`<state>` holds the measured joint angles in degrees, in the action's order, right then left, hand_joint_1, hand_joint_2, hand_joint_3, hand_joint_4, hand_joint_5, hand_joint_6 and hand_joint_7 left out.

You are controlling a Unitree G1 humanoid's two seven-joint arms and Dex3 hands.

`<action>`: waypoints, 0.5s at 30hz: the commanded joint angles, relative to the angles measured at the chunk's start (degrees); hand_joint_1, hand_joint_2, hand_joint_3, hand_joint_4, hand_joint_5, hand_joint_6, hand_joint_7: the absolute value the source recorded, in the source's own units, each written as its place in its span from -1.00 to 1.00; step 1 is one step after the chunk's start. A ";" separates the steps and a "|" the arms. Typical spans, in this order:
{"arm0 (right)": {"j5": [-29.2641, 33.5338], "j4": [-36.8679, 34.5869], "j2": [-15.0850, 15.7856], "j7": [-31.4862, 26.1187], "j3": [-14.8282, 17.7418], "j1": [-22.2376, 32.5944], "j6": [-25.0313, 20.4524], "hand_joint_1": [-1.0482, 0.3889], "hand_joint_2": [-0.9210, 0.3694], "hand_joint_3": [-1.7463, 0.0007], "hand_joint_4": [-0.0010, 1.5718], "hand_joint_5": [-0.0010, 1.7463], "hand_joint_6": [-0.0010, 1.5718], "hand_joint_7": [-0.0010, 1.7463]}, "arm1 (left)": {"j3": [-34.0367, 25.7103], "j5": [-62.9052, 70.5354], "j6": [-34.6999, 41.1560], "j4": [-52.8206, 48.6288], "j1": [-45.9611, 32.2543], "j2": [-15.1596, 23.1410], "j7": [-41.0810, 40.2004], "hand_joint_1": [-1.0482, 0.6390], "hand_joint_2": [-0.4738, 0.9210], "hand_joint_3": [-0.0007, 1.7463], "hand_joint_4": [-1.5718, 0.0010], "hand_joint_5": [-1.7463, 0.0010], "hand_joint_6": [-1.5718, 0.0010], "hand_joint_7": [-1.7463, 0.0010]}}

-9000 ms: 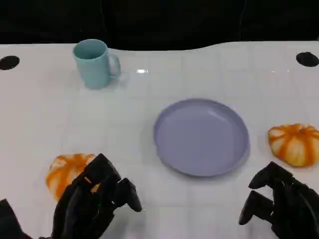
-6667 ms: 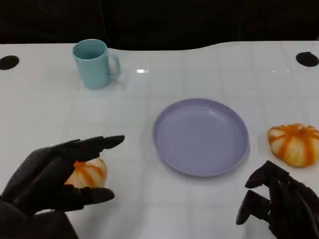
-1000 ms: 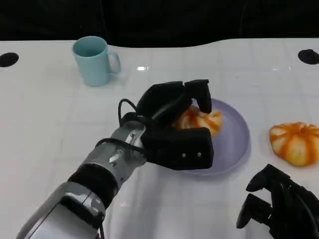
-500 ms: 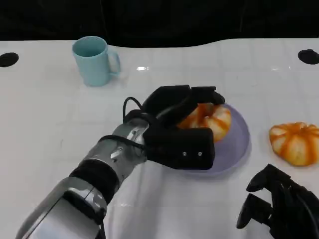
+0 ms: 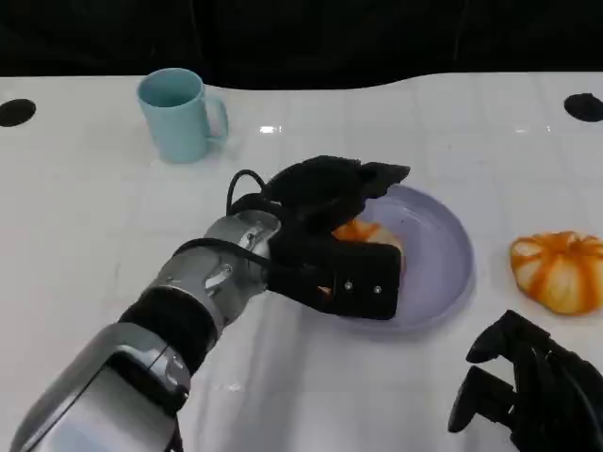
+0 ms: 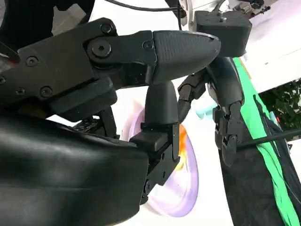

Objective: Grasp the bread from the table and place it into the plate.

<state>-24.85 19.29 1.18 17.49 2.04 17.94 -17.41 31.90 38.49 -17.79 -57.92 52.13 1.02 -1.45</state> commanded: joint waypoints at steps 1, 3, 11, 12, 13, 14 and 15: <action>-0.99 -0.17 0.75 0.60 0.94 -0.09 0.62 -0.24 -1.00 0.51 -0.20 1.00 -0.45 0.88 | -1.10 -1.74 -0.13 3.51 -0.71 2.38 3.45 -0.86 1.00 -0.40 0.93 0.91 0.84 0.93; -0.93 -0.11 0.77 0.45 0.96 -0.11 0.56 -0.24 -1.00 0.51 -0.21 1.00 -0.46 0.88 | -1.40 -2.13 -0.09 4.80 -1.32 3.09 4.26 -0.86 1.00 -0.41 0.91 0.90 0.83 0.93; -1.20 -0.09 0.88 0.45 0.99 -0.13 0.37 -0.24 -1.00 0.51 -0.21 1.00 -0.46 0.89 | -2.20 -3.07 0.08 8.56 -3.06 5.09 5.81 -0.85 1.00 -0.44 0.91 0.89 0.83 0.94; -1.24 -0.09 0.89 0.45 1.00 -0.14 0.31 -0.23 -1.00 0.51 -0.21 1.00 -0.46 0.89 | -2.25 -3.16 0.14 9.04 -3.27 5.34 5.93 -0.86 1.00 -0.44 0.91 0.89 0.83 0.94; -1.26 -0.08 0.90 0.45 1.00 -0.13 0.29 -0.23 -1.00 0.51 -0.21 1.00 -0.47 0.89 | -2.23 -3.18 0.26 9.34 -3.38 5.43 6.01 -0.86 1.00 -0.44 0.91 0.89 0.83 0.94; -1.27 -0.08 0.91 0.44 1.00 -0.13 0.30 -0.23 -1.00 0.51 -0.21 1.00 -0.47 0.89 | -2.21 -3.20 0.37 9.56 -3.47 5.48 6.09 -0.86 1.00 -0.44 0.91 0.89 0.83 0.94; -1.27 -0.08 0.91 0.44 0.99 -0.13 0.30 -0.23 -1.00 0.51 -0.21 1.00 -0.47 0.89 | -2.20 -3.23 0.45 9.73 -3.54 5.52 6.15 -0.86 1.00 -0.44 0.91 0.89 0.83 0.95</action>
<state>-25.48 19.25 1.35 17.63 2.37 17.82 -17.40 30.24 35.67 -17.66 -49.20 49.21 5.44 3.78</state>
